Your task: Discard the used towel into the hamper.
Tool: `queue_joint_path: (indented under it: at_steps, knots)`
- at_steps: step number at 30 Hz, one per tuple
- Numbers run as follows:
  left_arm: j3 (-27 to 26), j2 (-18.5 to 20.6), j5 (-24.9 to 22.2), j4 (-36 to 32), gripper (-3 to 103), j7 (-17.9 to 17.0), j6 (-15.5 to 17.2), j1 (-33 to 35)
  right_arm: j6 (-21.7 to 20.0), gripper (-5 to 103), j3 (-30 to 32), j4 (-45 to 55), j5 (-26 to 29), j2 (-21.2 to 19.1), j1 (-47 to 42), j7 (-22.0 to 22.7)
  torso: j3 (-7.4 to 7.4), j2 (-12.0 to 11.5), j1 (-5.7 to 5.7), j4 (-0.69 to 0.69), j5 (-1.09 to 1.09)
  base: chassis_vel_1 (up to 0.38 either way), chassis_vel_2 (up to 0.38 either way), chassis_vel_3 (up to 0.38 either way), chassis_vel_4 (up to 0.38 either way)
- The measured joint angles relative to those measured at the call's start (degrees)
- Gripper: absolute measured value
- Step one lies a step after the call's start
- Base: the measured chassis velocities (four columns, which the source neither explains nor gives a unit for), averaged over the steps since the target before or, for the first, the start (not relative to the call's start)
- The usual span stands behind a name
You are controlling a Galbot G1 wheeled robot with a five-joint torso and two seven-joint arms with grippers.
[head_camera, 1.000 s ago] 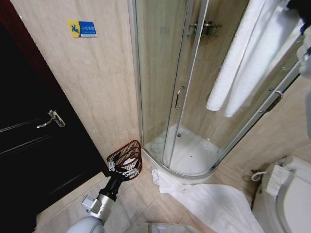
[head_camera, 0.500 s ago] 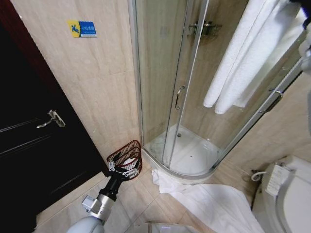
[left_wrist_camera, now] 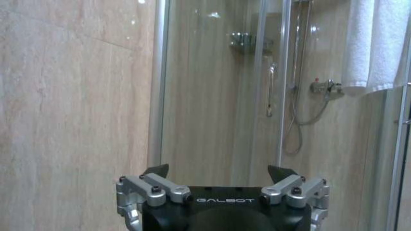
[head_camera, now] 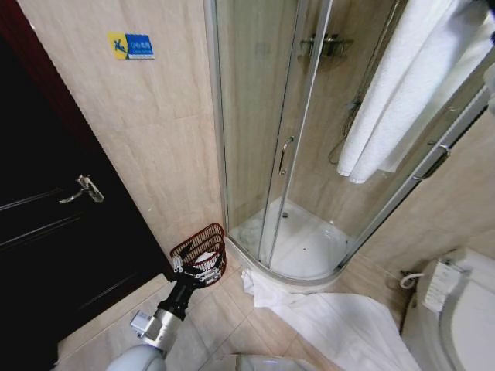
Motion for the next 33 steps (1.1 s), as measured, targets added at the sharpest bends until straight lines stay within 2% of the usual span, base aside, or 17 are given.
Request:
queue_joint_path:
  at_steps: [4, 10, 11, 14, 20, 21, 27, 29, 30, 31, 33]
  knots:
    - [0.0, 0.0, 0.0, 0.0, 100, 0.0, 0.0, 0.0, 1.9, 9, 3.9, 2.0, 0.7, -1.4, -4.3, -0.7, 0.00, 0.0, 0.00, 0.00, 0.01, 0.000, 0.000, 0.000, 0.000]
    - [0.0, 0.0, 0.0, 0.0, 100, 0.0, 0.0, 0.0, 4.7, 9, 13.7, 7.9, 0.7, -4.8, -14.8, -2.1, -0.01, 0.0, -0.01, 0.00, -0.02, 0.000, 0.000, 0.000, 0.000]
    - [0.0, 0.0, 0.0, 0.0, 100, 0.0, 0.0, 0.0, 4.7, 9, 13.7, 7.9, 0.7, -4.8, -14.8, -2.1, -0.01, 0.0, -0.01, 0.00, -0.02, 0.000, 0.000, 0.000, 0.000]
    - [0.0, 0.0, 0.0, 0.0, 100, 0.0, 0.0, 0.0, 5.7, 9, 22.5, 13.7, 1.0, -7.4, -26.7, -2.2, -0.01, 0.0, -0.01, -0.04, 0.03, 0.000, 0.000, 0.000, 0.000]
    - [0.0, 0.0, 0.0, 0.0, 100, 0.0, 0.0, 0.0, 7.0, 9, 28.8, 18.2, 1.1, -8.8, -35.1, -1.5, -0.01, 0.0, -0.01, 0.02, -0.02, 0.000, 0.000, 0.000, 0.000]
    - [0.0, 0.0, 0.0, 0.0, 100, 0.0, 0.0, 0.0, 7.2, 9, 31.4, 19.1, 1.1, -8.8, -37.8, -1.5, -0.01, 0.0, -0.01, 0.02, -0.03, 0.000, 0.000, 0.000, 0.000]
    - [0.0, 0.0, 0.0, 0.0, 100, 0.0, 0.0, 0.0, 7.5, 9, 35.8, 20.3, 1.1, -8.1, -43.5, -1.5, -0.01, 0.0, -0.01, 0.00, -0.03, 0.000, 0.000, 0.000, 0.000]
    - [0.0, 0.0, 0.0, 0.0, 100, 0.0, 0.0, 0.0, 8.1, 9, 41.3, 21.6, 1.1, -5.9, -52.3, -1.7, -0.01, 0.0, -0.01, 0.01, 0.01, 0.000, 0.000, 0.000, 0.000]
    - [0.0, 0.0, 0.0, 0.0, 100, 0.0, 0.0, 0.0, 8.1, 9, 41.3, 21.6, 1.1, -5.9, -52.3, -1.7, -0.01, 0.0, -0.01, 0.01, 0.01, 0.000, 0.000, 0.000, 0.000]
    - [0.0, 0.0, 0.0, 0.0, 100, 0.0, 0.0, 0.0, 8.2, 9, 44.5, 23.2, 1.1, -3.9, -57.4, -1.7, 0.00, 0.0, 0.00, -0.01, 0.06, 0.000, 0.000, 0.000, 0.000]
    - [0.0, 0.0, 0.0, 0.0, 100, 0.0, 0.0, 0.0, 8.5, 9, 48.7, 25.7, 0.9, -0.9, -63.4, -1.9, 0.00, 0.0, 0.00, -0.01, 0.01, 0.000, 0.000, 0.000, 0.000]
